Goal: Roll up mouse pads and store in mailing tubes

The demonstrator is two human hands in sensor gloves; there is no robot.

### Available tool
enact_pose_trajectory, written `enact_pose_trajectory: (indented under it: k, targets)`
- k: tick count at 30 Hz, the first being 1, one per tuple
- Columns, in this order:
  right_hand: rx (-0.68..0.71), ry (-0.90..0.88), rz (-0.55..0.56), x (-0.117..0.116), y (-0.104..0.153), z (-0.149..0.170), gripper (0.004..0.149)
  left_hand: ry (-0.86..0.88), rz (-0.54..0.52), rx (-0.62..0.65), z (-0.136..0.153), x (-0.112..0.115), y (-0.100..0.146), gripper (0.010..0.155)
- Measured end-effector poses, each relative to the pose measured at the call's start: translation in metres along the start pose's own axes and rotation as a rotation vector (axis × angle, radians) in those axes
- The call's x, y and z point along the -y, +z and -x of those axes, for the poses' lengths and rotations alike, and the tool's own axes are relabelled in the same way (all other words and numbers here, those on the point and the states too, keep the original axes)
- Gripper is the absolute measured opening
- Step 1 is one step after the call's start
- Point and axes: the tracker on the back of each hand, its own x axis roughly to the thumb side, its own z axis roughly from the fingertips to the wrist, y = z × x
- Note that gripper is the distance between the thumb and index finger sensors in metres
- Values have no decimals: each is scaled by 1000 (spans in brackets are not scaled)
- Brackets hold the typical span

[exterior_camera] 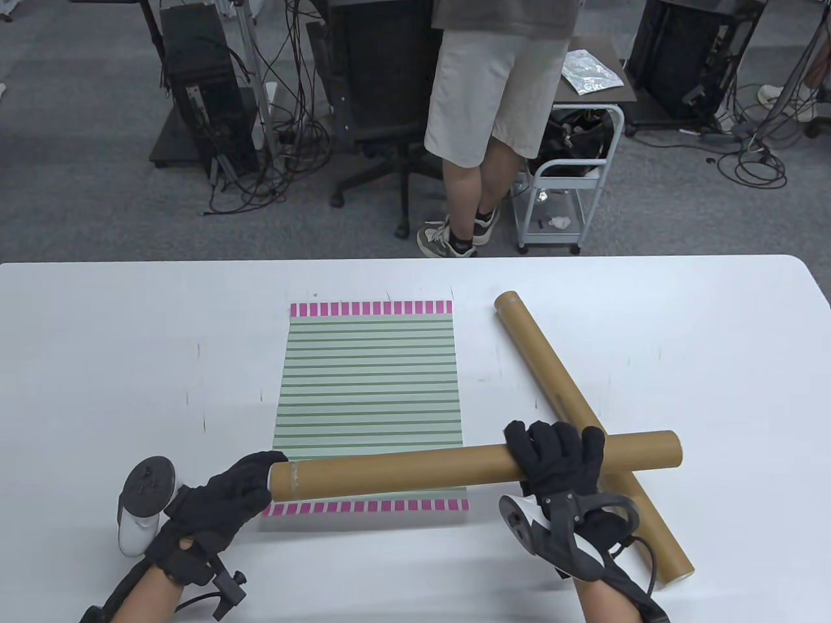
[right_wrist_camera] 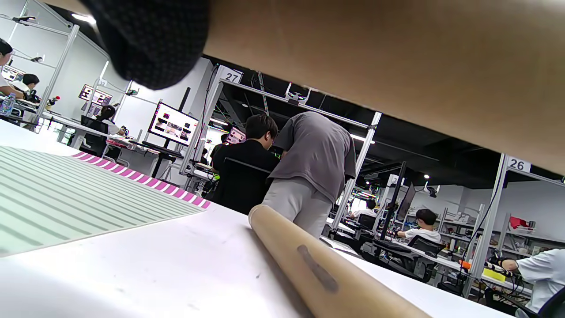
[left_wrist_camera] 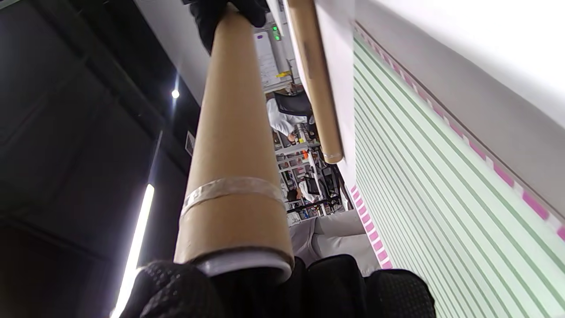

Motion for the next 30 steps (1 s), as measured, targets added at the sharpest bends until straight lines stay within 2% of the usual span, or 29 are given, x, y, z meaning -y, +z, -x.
enact_pose_trajectory:
  k: [5,8,10,12,14,16,23,30]
  targets:
    - [1,1,-7,-2,-1,2,77,15,-24,-23,5,-8,0,45]
    - [-26,-1,-29,-7,0,9,77,-100,-112,-73,9,-25,4,45]
    - [-51,3,-43,-10,1,16,77,-339,-165,-131,12,-38,9,45]
    - [-66,13,-48,-12,-1,19,76,-662,-198,-239,13,-50,13,44]
    - [-67,11,-50,-13,-1,19,76,-848,-188,-316,14,-54,13,44]
    - [-61,5,-53,-13,-1,18,76,-996,-133,-400,18,-55,12,43]
    - [-51,22,-59,-14,-1,18,76,-1148,-55,-509,27,-50,8,43]
    - [-55,20,-63,-13,-1,19,77,-1145,-24,-561,34,-47,5,43]
